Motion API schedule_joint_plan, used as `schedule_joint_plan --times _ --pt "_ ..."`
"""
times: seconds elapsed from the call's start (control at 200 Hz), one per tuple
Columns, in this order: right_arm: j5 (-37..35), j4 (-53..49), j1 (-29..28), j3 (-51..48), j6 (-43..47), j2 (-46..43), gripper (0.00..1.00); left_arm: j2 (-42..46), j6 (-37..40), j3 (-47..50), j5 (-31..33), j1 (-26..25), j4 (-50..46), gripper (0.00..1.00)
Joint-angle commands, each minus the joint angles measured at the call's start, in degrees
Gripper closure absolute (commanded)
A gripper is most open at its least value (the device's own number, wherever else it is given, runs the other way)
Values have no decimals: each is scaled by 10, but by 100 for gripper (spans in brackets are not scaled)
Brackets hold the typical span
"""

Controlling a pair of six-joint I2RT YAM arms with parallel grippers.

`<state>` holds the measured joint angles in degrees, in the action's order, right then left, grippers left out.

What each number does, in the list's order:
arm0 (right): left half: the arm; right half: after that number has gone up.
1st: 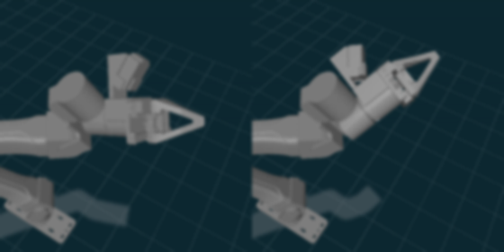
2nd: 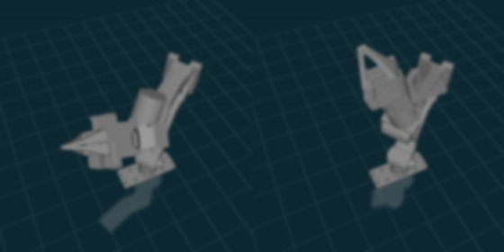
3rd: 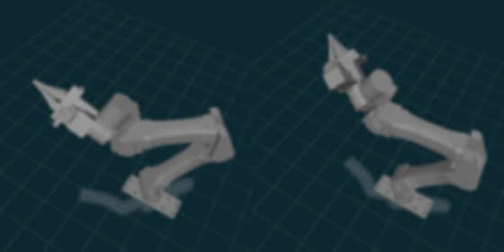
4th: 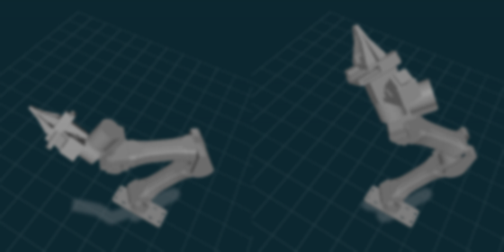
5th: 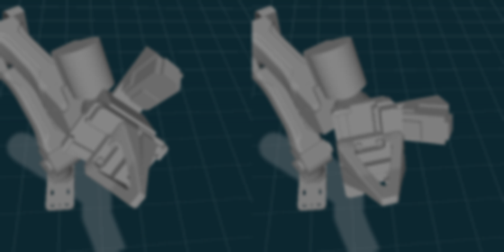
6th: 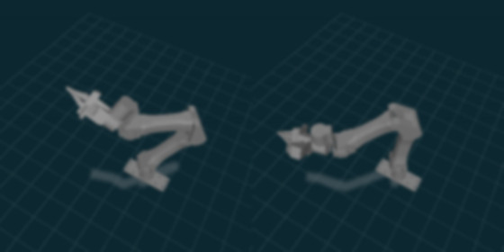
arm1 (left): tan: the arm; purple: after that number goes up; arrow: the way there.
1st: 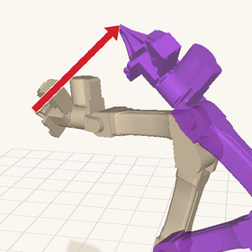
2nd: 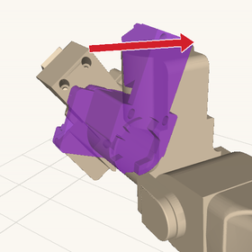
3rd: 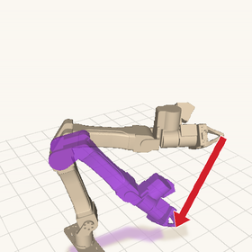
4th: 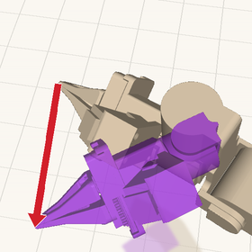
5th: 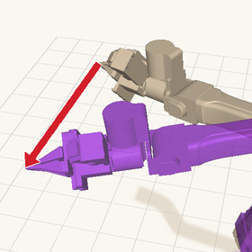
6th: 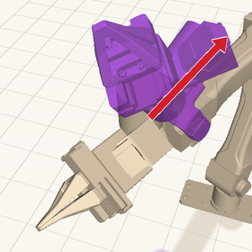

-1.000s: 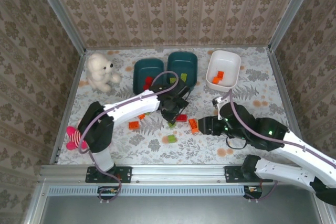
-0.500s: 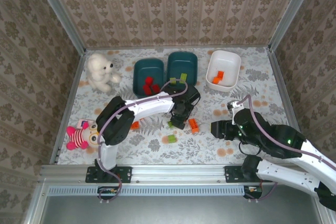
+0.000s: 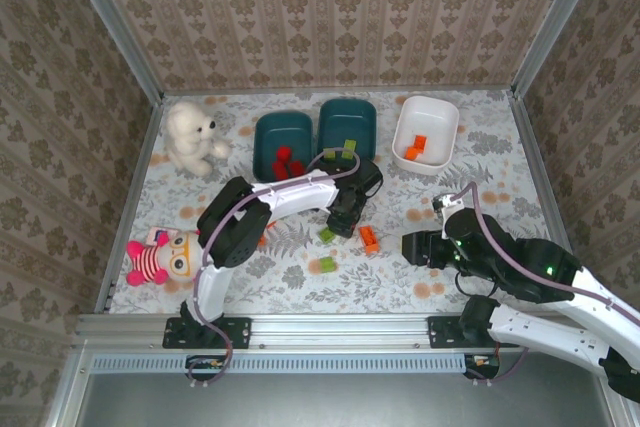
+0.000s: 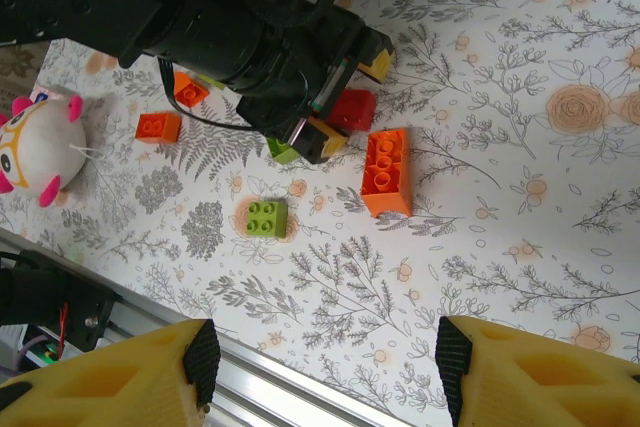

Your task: Sort the legos into containers by color

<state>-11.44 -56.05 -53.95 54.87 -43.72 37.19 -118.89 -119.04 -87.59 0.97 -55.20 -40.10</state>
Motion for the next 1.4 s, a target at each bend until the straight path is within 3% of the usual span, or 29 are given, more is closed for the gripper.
schedule_joint_plan --times 0.0,0.405,0.63,0.865,1.045,1.225,1.395 --pt "-2 -15 -4 -6 -1 0 37 -13 -94 -20 11 1 -43 46" --pt "0 -1 -3 -5 3 18 37 -26 -59 -20 9 9 -54 55" --pt "-5 0 -3 -1 6 25 37 -8 13 -37 42 13 -60 71" --pt "-27 -1 0 17 17 33 37 62 176 -88 101 21 -124 74" --pt "-12 20 6 29 29 60 37 108 384 -100 95 98 -137 77" --pt "10 49 15 44 43 103 36 74 639 -165 -5 212 -120 76" --pt "28 62 24 63 56 139 36 -20 779 -261 -141 312 -135 78"
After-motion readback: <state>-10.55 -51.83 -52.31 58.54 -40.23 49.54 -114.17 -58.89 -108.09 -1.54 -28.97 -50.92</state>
